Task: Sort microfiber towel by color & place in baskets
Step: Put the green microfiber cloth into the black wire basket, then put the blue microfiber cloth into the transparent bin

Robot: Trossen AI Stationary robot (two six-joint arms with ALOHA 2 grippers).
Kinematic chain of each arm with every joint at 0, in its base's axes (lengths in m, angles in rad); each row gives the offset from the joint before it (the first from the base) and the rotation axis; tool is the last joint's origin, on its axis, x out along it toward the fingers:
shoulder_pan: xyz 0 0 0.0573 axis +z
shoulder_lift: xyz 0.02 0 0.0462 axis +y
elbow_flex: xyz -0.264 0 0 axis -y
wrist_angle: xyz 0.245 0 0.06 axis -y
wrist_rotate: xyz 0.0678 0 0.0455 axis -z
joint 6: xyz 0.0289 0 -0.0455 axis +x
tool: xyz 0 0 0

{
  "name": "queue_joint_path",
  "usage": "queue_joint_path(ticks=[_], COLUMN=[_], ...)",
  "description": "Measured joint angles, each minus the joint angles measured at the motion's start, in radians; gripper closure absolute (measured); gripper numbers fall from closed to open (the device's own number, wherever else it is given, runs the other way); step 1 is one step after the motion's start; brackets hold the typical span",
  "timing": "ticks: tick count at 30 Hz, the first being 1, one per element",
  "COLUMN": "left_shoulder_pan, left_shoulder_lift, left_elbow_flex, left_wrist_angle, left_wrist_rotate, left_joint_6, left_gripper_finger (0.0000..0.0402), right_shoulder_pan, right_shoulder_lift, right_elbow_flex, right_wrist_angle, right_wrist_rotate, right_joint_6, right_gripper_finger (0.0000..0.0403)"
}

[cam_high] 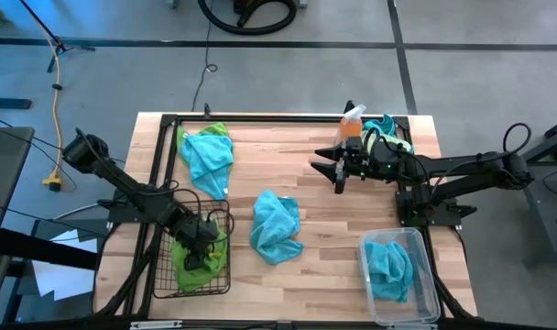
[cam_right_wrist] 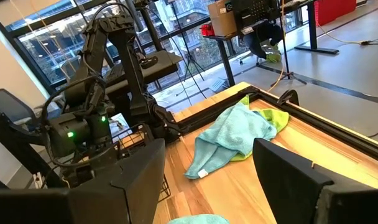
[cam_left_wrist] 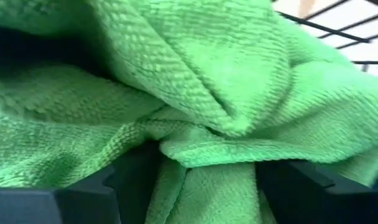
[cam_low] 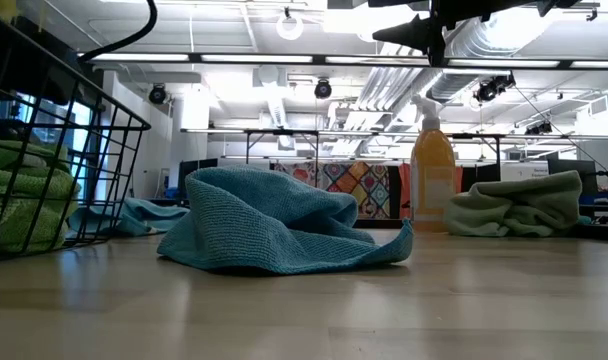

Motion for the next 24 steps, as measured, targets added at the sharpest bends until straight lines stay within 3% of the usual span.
queue_joint_path(ticks=[11,24], left_shoulder_pan=[0.0,0.026], left_shoulder_lift=[0.0,-0.062], left_elbow_flex=[0.147,0.393], left_wrist_angle=[-0.13,-0.524], left_wrist_rotate=[0.135,-0.013], left_joint_6=[0.045,0.193], left_gripper_finger=[0.0144,0.0144], right_shoulder_pan=[0.0,0.0], right_shoulder_lift=[0.0,0.0], right_elbow_flex=[0.0,0.0], right_wrist_angle=[0.0,0.0], right_wrist_rotate=[0.0,0.0], right_joint_6=[-0.001,-0.001], right_gripper_finger=[0.0162,0.0162])
